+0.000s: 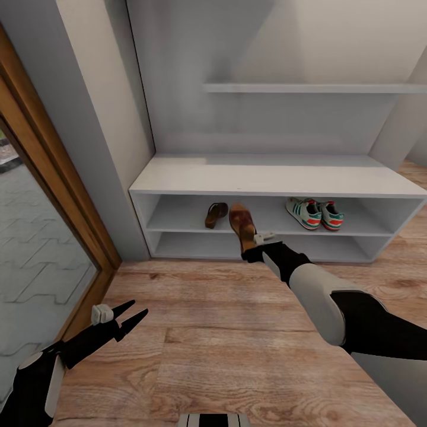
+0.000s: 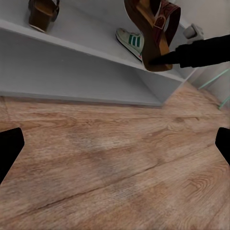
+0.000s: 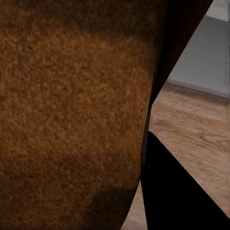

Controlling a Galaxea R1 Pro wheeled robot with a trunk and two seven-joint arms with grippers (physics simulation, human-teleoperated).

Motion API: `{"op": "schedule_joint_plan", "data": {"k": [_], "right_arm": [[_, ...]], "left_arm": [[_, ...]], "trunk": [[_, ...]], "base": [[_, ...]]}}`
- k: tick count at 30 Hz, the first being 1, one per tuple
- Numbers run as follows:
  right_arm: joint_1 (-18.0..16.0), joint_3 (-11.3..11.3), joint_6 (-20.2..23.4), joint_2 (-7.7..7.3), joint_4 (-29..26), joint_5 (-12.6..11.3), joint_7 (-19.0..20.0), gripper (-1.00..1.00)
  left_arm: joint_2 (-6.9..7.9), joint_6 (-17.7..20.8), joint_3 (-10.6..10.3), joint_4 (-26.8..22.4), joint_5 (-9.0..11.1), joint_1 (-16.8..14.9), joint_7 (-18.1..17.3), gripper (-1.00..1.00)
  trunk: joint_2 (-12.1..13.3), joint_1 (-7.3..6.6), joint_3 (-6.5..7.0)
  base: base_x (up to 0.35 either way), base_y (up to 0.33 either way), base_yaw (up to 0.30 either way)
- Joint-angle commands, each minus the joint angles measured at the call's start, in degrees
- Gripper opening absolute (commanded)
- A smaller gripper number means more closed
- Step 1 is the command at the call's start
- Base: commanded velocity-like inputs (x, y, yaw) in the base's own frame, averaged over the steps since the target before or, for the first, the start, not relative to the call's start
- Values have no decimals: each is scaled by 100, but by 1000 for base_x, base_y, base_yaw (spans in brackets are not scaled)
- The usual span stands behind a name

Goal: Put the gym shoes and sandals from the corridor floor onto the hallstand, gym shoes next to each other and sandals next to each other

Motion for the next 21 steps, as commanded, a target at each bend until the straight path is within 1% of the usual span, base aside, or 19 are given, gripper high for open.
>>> {"op": "schedule_joint_plan", "data": {"k": [1, 4, 8, 13, 18, 21], "right_arm": [[0, 0, -82, -3, 2, -20, -4, -100], [4, -1, -406, -6, 11, -21, -4, -100], [12, -1, -633, -7, 16, -21, -4, -100], [17, -1, -702, -7, 35, -21, -4, -100], [21, -2, -714, -7, 239, -21, -4, -100], [21, -2, -715, -7, 279, -21, -4, -100]], "left_arm": [[0, 0, 0, 0, 0, 0, 0, 100], [0, 0, 1, 0, 0, 0, 1, 100], [0, 0, -2, 0, 0, 0, -1, 100], [0, 0, 3, 0, 0, 0, 0, 100], [0, 0, -1, 0, 0, 0, 1, 100], [0, 0, 2, 0, 0, 0, 1, 100]], "trunk": [[0, 0, 0], [0, 0, 0], [0, 0, 0], [0, 0, 0], [0, 0, 0], [0, 0, 0]], "base": [[52, 0, 0], [48, 0, 0], [16, 0, 0], [4, 0, 0], [9, 0, 0], [93, 0, 0]]}}
